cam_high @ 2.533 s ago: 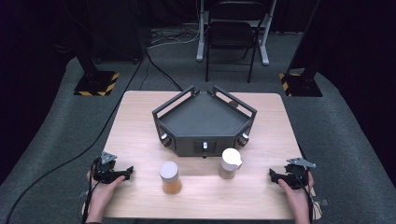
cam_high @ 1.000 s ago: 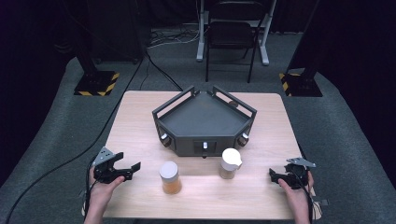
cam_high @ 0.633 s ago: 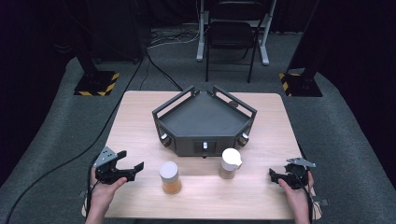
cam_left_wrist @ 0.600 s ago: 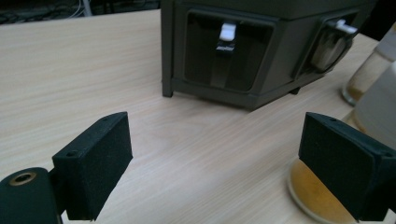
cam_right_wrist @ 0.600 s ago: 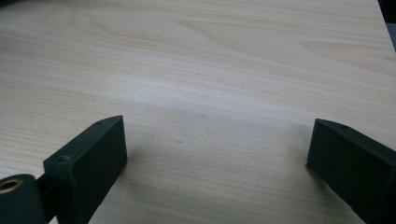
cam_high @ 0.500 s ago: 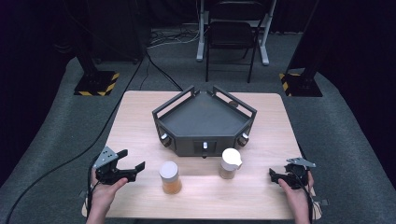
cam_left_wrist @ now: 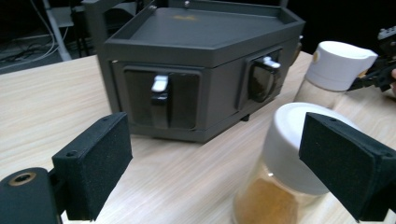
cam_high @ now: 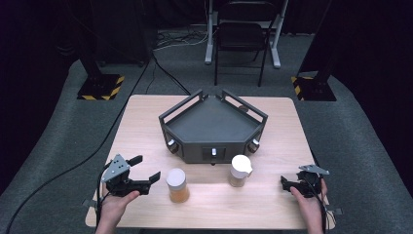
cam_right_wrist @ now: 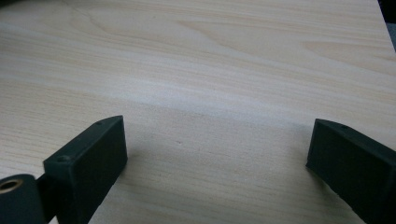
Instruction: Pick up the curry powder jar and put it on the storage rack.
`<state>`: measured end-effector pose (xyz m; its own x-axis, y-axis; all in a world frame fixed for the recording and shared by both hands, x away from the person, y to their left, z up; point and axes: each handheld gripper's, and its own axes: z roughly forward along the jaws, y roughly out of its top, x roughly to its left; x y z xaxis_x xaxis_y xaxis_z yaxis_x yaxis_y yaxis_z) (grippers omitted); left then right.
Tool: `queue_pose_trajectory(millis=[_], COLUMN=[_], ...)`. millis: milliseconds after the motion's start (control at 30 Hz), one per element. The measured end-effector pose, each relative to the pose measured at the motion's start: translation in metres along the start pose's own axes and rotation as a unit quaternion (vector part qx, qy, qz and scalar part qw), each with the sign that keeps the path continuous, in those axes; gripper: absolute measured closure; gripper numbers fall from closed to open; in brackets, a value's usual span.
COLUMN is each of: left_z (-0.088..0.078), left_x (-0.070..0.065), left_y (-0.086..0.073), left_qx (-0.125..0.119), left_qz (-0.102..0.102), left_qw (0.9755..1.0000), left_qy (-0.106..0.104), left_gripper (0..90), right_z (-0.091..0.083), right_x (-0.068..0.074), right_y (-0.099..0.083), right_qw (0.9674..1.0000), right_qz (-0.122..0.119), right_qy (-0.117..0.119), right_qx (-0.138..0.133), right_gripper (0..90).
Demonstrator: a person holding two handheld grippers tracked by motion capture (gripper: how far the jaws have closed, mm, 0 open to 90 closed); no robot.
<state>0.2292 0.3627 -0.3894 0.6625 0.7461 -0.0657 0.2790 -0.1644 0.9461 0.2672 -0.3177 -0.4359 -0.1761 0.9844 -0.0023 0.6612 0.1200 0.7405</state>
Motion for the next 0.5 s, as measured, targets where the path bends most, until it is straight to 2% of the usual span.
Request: queue_pose_trajectory(millis=[333, 367, 500], left_z=[0.013, 0.016, 0.020], left_x=[-0.010, -0.012, -0.016], left_y=[0.000, -0.002, -0.005], left_qx=[-0.005, -0.010, -0.015], left_qz=[0.019, 0.027, 0.036], left_qw=[0.9992, 0.9988, 0.9983], left_qy=[-0.035, -0.039, -0.042], left_gripper=[9.1, 9.1, 9.0], right_z=[0.000, 0.000, 0.000], right_x=[0.000, 0.000, 0.000], right_y=[0.000, 0.000, 0.000], right_qw=[1.0000, 1.0000, 1.0000], right_qz=[0.000, 0.000, 0.000], right_qy=[0.000, 0.000, 0.000], right_qx=[0.000, 0.000, 0.000], right_gripper=[3.8, 3.8, 3.8])
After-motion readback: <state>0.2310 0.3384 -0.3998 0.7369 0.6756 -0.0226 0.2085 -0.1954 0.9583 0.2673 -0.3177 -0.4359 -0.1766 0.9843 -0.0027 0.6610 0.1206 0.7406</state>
